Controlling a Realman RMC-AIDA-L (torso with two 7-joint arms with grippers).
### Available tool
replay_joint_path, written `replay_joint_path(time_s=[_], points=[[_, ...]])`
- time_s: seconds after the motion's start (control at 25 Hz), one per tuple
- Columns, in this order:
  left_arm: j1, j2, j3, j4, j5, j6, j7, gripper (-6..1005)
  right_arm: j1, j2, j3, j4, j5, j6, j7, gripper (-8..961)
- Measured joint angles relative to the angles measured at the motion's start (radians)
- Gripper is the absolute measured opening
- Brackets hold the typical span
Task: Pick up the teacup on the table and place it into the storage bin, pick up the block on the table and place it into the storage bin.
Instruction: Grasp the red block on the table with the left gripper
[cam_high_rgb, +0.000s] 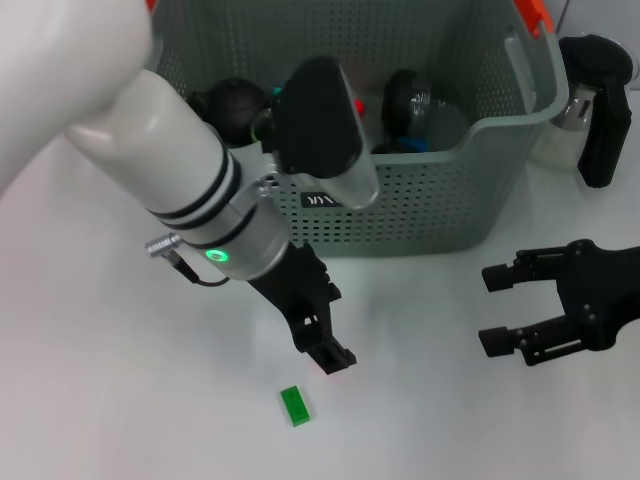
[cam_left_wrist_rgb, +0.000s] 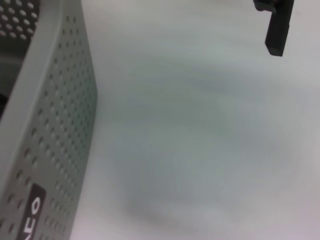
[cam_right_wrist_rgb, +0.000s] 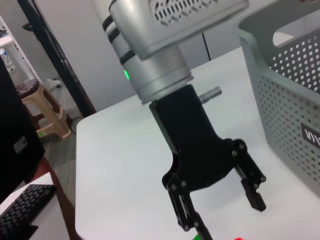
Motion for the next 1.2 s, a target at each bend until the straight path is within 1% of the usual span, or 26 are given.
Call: replay_joint_path(time_s=[0.24, 0.36, 0.44, 0.56, 0.68, 0.88, 1.2], points=[[-0.008, 0.001, 0.069, -0.015, 0.009, -0.049, -0.111, 748, 0.015, -0.001, -0.004, 0.0, -0.004, 0.009, 0.0, 927], [-0.01, 0.0, 0.094, -0.022, 0.026, -0.061, -0.139, 744, 0.015, -0.001, -0.004, 0.0, -0.007, 0.01, -0.001, 927], [-0.01, 0.0, 0.124, -0.03, 0.045, -0.074, -0.165, 741, 0.015, -0.002, -0.004, 0.0, -0.008, 0.01, -0.003, 927], [-0.01, -0.001, 0.201, -0.036, 0.085, -0.092, -0.219, 736, 0.016, -0.002, -0.004, 0.0, -0.008, 0.01, -0.004, 927], [-0.011, -0.001, 0.235, -0.036, 0.096, -0.098, -0.242, 732, 0.016, -0.002, -0.004, -0.001, -0.008, 0.011, -0.006, 927], [-0.016, -0.002, 0.259, -0.047, 0.099, -0.123, -0.27, 724, 0.016, 0.0, -0.003, 0.0, -0.008, 0.016, -0.008, 927], [-0.03, -0.002, 0.263, -0.069, 0.101, -0.128, -0.302, 712, 0.016, 0.003, -0.006, -0.002, -0.008, 0.015, -0.005, 927]])
